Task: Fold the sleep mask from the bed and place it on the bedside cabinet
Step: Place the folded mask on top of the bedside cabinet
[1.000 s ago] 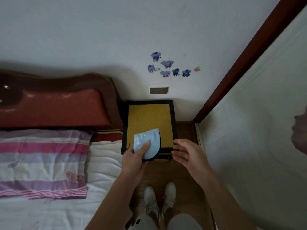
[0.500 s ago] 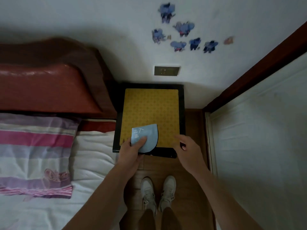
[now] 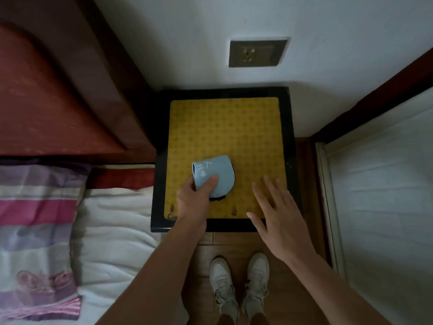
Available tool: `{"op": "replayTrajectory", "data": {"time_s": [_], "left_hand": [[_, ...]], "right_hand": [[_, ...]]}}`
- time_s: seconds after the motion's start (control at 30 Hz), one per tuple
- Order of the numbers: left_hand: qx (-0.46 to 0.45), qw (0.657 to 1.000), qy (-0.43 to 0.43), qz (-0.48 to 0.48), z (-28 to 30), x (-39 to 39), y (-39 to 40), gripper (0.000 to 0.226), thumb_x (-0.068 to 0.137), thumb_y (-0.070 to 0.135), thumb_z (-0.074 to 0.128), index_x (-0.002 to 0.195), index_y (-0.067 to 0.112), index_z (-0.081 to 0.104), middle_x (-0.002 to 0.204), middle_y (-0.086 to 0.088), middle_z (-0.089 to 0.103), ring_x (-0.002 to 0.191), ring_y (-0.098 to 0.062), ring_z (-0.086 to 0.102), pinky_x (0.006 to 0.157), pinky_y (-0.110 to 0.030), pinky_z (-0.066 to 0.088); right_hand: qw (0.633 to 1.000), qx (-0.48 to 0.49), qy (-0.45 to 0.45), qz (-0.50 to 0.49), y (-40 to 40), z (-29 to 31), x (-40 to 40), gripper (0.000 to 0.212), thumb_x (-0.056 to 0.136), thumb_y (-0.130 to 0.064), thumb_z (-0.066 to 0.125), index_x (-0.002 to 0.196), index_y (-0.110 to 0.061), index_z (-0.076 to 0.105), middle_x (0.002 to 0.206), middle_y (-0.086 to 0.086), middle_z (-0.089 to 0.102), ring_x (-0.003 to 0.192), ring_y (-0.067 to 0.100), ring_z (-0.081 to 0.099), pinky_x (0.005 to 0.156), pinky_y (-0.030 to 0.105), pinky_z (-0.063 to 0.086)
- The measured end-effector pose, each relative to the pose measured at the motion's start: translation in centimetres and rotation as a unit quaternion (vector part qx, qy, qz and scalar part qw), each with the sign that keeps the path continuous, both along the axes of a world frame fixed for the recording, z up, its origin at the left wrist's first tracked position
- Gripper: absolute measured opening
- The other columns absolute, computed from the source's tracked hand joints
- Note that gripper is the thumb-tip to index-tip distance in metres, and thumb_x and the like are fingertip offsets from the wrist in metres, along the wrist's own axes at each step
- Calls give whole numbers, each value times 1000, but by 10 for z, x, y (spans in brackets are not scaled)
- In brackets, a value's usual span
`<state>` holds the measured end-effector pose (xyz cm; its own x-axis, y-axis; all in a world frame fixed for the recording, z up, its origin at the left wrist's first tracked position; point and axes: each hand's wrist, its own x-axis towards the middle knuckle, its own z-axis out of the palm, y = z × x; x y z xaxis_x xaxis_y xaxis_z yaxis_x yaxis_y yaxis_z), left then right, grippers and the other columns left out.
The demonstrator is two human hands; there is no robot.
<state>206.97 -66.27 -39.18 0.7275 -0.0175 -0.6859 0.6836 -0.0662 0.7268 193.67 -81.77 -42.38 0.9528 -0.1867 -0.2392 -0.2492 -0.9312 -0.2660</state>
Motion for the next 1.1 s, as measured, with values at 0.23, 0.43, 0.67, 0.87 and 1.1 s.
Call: {"op": "replayTrajectory", "data": {"time_s": [0.23, 0.43, 0.67, 0.87, 1.1], "left_hand": [[174, 969, -131, -115, -13, 6, -1, 29, 82, 36, 77, 106, 23, 66, 102, 0, 72, 89, -15, 67, 70, -37, 62], [318, 810, -370, -326, -8, -12, 23, 63, 91, 27, 67, 145, 12, 39, 142, -17, 47, 123, -25, 48, 93, -39, 49], [407, 604, -396, -558, -17, -30, 46, 74, 98, 51, 39, 157, 14, 12, 167, -7, 10, 153, -21, 9, 119, -47, 31], [432, 588, -382, -567, -20, -15, 20, 75, 99, 56, 21, 156, 15, -6, 167, -5, -8, 153, -21, -5, 124, -48, 18], [436, 585, -369, -576, -15, -9, 13, 73, 99, 56, 17, 155, 17, -10, 166, -3, -14, 152, -19, -11, 125, -48, 13]], "right_hand": [[1000, -24, 0, 2, 2, -18, -8, 62, 104, -49, 26, 159, -24, 12, 168, 10, 9, 154, 31, 3, 123, 49, 14], [1000, -27, 13, 3, 2, -17, -8, 62, 104, -50, 25, 159, -24, 11, 168, 10, 9, 154, 30, 2, 123, 51, 17], [999, -29, 17, 6, 1, -22, -9, 62, 104, -51, 22, 159, -25, 9, 169, 9, 6, 154, 29, -1, 123, 51, 17], [1000, -28, 11, 6, 1, -26, -10, 61, 104, -52, 20, 159, -26, 8, 168, 8, 7, 154, 28, -1, 123, 50, 15], [999, -42, 25, 12, 2, -23, -9, 63, 104, -53, 20, 159, -27, 4, 168, 8, 7, 154, 30, 1, 122, 49, 14]]}}
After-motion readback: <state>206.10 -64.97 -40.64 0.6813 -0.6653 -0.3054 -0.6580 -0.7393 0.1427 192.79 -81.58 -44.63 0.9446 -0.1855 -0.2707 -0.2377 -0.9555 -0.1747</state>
